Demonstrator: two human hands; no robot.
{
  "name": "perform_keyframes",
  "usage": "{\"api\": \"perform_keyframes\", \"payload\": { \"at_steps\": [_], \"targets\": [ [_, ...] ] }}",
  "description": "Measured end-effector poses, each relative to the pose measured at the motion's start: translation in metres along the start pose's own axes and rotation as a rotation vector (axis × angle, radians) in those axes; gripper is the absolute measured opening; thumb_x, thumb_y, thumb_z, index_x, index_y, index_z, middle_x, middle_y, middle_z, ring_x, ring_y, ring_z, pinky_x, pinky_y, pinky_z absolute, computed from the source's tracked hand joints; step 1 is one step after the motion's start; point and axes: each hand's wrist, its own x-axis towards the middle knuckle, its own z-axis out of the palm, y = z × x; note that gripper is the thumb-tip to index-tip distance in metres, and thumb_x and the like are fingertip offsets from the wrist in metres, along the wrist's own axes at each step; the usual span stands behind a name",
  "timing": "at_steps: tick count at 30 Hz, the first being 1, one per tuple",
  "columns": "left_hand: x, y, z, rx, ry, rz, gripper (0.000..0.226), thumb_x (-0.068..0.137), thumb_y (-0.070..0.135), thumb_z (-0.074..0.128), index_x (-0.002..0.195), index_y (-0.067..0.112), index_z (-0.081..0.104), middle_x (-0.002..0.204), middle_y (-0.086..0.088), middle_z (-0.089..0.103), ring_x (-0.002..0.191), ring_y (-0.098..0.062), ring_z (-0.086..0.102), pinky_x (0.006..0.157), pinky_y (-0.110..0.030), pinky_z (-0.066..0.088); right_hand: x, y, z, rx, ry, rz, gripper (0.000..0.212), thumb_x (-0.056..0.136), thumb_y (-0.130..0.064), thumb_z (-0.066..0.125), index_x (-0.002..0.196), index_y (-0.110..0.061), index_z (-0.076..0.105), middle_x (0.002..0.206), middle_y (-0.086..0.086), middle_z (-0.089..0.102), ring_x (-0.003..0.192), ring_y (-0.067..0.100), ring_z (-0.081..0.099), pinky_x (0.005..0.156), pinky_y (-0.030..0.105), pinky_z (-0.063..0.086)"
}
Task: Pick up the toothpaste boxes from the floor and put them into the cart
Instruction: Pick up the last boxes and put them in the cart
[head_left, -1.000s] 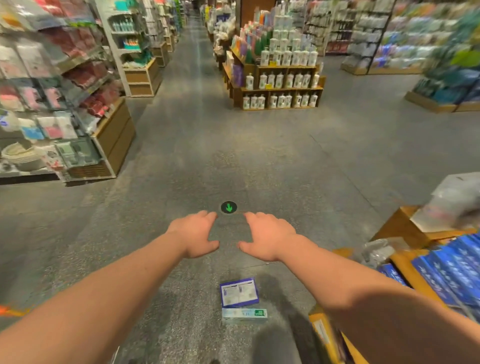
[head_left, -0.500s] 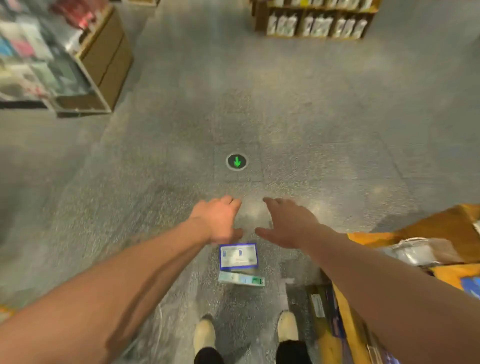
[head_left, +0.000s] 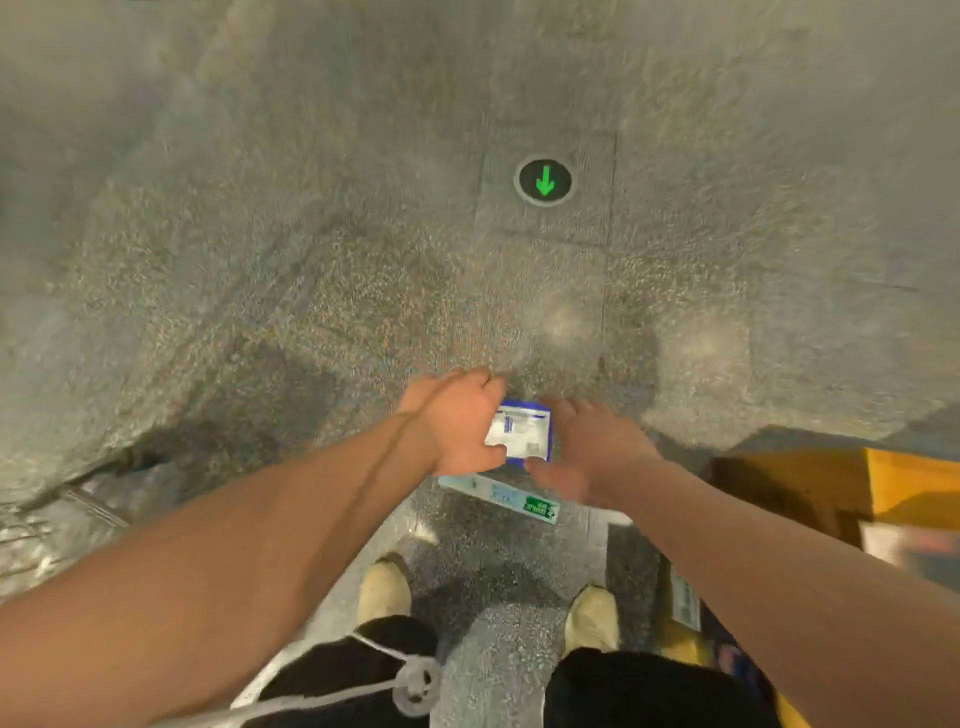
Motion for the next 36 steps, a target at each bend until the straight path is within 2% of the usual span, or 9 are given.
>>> {"api": "perform_keyframes", "payload": {
  "at_steps": [6, 10, 14, 16, 20, 25, 31, 33, 36],
  "targets": [
    [0.091, -0.044, 0.146, 0.067, -0.066, 0.002, 0.068, 0.084, 0.05, 0.07, 0.134, 0.009, 0.047, 0.124, -0.01, 0.053, 0.111, -0.029, 0.055, 0.084, -0.033, 0.041, 0.117, 0.033, 0.122, -0.009, -0.025, 0.017, 0.083, 0.09, -0.064, 0.056, 0.155, -0.021, 0.026, 0.148, 0.007, 0.046, 0.135, 0.031, 0.044, 0.105, 0.049, 0.045],
    [0.148, -0.068, 0.213, 0.103, -0.052, -0.028, 0.076, 0.071, 0.064, 0.063, 0.13, 0.019, 0.045, 0.122, -0.003, 0.054, 0.109, -0.027, 0.056, 0.092, -0.041, 0.049, 0.187, 0.052, 0.183, -0.016, 0.006, 0.005, 0.078, 0.091, -0.061, 0.058, 0.15, -0.018, 0.033, 0.146, 0.008, 0.048, 0.133, 0.031, 0.047, 0.104, 0.046, 0.044],
    [0.184, -0.081, 0.253, 0.202, -0.027, 0.009, 0.074, 0.078, 0.068, 0.059, 0.135, 0.023, 0.045, 0.117, 0.002, 0.052, 0.102, -0.021, 0.054, 0.08, -0.041, 0.05, 0.245, 0.067, 0.225, -0.031, 0.066, -0.035, 0.086, 0.092, -0.062, 0.056, 0.158, -0.018, 0.024, 0.154, 0.008, 0.042, 0.139, 0.031, 0.044, 0.108, 0.048, 0.041],
    [0.201, -0.083, 0.274, 0.221, -0.02, 0.035, 0.084, 0.08, 0.071, 0.056, 0.146, 0.022, 0.038, 0.128, 0.001, 0.052, 0.111, -0.022, 0.054, 0.087, -0.044, 0.051, 0.271, 0.073, 0.245, -0.031, 0.081, -0.04, 0.089, 0.092, -0.064, 0.057, 0.159, -0.017, 0.021, 0.157, 0.009, 0.039, 0.142, 0.032, 0.04, 0.11, 0.05, 0.039],
    [0.222, -0.086, 0.301, 0.218, -0.036, 0.0, 0.101, 0.083, 0.076, 0.05, 0.16, 0.019, 0.018, 0.148, 0.0, 0.044, 0.129, -0.023, 0.049, 0.104, -0.05, 0.047, 0.31, 0.084, 0.273, -0.034, 0.059, -0.028, 0.097, 0.086, -0.062, 0.068, 0.158, -0.018, 0.02, 0.156, 0.009, 0.039, 0.142, 0.032, 0.038, 0.112, 0.052, 0.038],
    [0.227, -0.093, 0.311, 0.197, -0.042, -0.024, 0.095, 0.081, 0.079, 0.049, 0.153, 0.019, 0.031, 0.134, -0.002, 0.05, 0.115, -0.022, 0.054, 0.088, -0.042, 0.052, 0.326, 0.091, 0.283, 0.001, 0.008, 0.053, 0.125, 0.071, -0.058, 0.086, 0.161, -0.015, 0.011, 0.162, 0.009, 0.032, 0.148, 0.034, 0.03, 0.115, 0.056, 0.034],
    [0.241, -0.1, 0.317, 0.148, -0.053, -0.006, 0.099, 0.075, 0.085, 0.049, 0.15, 0.023, 0.034, 0.134, 0.001, 0.05, 0.116, -0.021, 0.053, 0.091, -0.045, 0.055, 0.34, 0.099, 0.299, -0.112, -0.026, 0.048, 0.142, 0.061, -0.052, 0.093, 0.162, -0.014, 0.001, 0.168, 0.007, 0.014, 0.154, 0.033, 0.016, 0.119, 0.055, 0.031],
    [0.246, -0.104, 0.321, 0.121, -0.106, 0.029, 0.115, 0.067, 0.095, 0.045, 0.155, 0.023, 0.029, 0.148, 0.0, 0.045, 0.128, -0.022, 0.049, 0.099, -0.047, 0.052, 0.347, 0.098, 0.298, -0.123, -0.021, 0.046, 0.151, 0.056, -0.054, 0.096, 0.162, -0.015, -0.005, 0.17, 0.006, 0.009, 0.156, 0.034, 0.01, 0.121, 0.057, 0.026],
    [0.243, -0.103, 0.325, 0.073, -0.193, 0.141, 0.137, 0.055, 0.101, 0.052, 0.162, 0.024, 0.015, 0.162, 0.0, 0.03, 0.146, -0.024, 0.034, 0.116, -0.045, 0.037, 0.352, 0.097, 0.3, -0.125, -0.017, 0.046, 0.155, 0.053, -0.055, 0.096, 0.161, -0.015, -0.007, 0.167, 0.008, 0.018, 0.156, 0.034, 0.011, 0.122, 0.058, 0.022]
  ]
}}
